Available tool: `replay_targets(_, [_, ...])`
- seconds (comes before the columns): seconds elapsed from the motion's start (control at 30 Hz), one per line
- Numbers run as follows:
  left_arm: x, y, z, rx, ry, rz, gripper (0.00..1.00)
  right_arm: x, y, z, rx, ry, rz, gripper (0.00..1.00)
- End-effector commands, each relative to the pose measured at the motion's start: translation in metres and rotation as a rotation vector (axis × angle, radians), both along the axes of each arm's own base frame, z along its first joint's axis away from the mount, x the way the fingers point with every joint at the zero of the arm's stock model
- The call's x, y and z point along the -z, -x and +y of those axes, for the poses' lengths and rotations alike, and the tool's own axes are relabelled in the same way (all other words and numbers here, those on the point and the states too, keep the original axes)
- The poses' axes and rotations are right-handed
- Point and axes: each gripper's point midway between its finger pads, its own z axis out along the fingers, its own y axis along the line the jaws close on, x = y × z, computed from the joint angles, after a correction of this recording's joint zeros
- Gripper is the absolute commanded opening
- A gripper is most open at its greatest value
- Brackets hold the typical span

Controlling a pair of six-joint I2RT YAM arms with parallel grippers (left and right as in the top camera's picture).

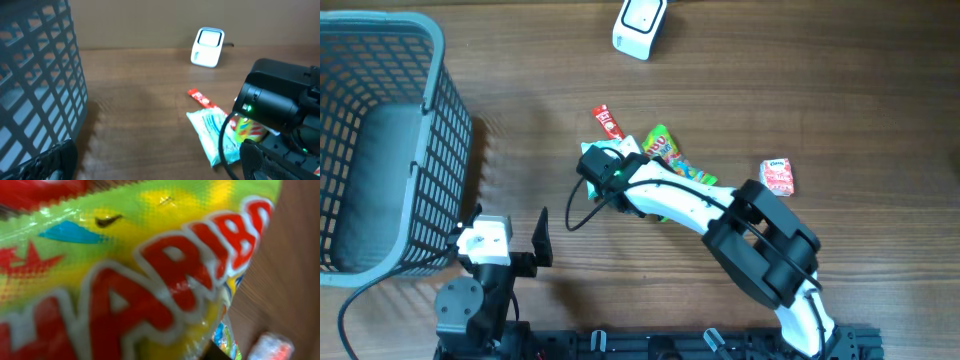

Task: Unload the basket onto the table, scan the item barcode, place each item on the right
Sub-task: 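Raise the Haribo bag up to the white scanner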

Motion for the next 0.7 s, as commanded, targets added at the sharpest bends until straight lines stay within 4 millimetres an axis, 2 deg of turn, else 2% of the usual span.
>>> replay_targets(0.0, [0.009,0.002,0.002,-0.013,0.004,0.031,1.0,0.003,-0.001,-0.029,0.092,0.124,-0.089,0.11])
replay_targets(0.03, [0.01,0.002,0.002,-0.013,0.004,0.037,1.0,-0.002,-0.001,-0.032,0.106,0.135,-0.108,0.05])
replay_targets(0.13, [0.014,0.003,0.002,-0.013,0.002,0.051,1.0,-0.02,-0.002,-0.023,0.123,0.101,-0.095,0.05])
replay_targets(0.27, [0.014,0.003,0.002,-0.013,0.002,0.052,1.0,-0.073,-0.007,0.034,0.101,-0.236,0.037,0.04])
replay_targets(0.33, [0.011,0.002,0.002,-0.013,0.003,0.041,1.0,-0.103,-0.01,0.051,0.086,-0.41,0.091,0.05])
replay_targets(0.4, [0.011,0.002,0.002,-0.01,-0.008,0.041,1.0,-0.13,-0.012,0.053,0.105,-0.571,0.144,0.05])
replay_targets(0.5, [0.014,-0.001,0.002,-0.017,0.018,0.035,1.0,-0.161,-0.013,0.043,0.119,-0.799,0.266,0.05])
replay_targets(0.67, [0.041,-0.012,0.001,-0.06,0.162,0.056,1.0,-0.209,0.004,0.061,-0.064,-1.256,0.589,0.05])
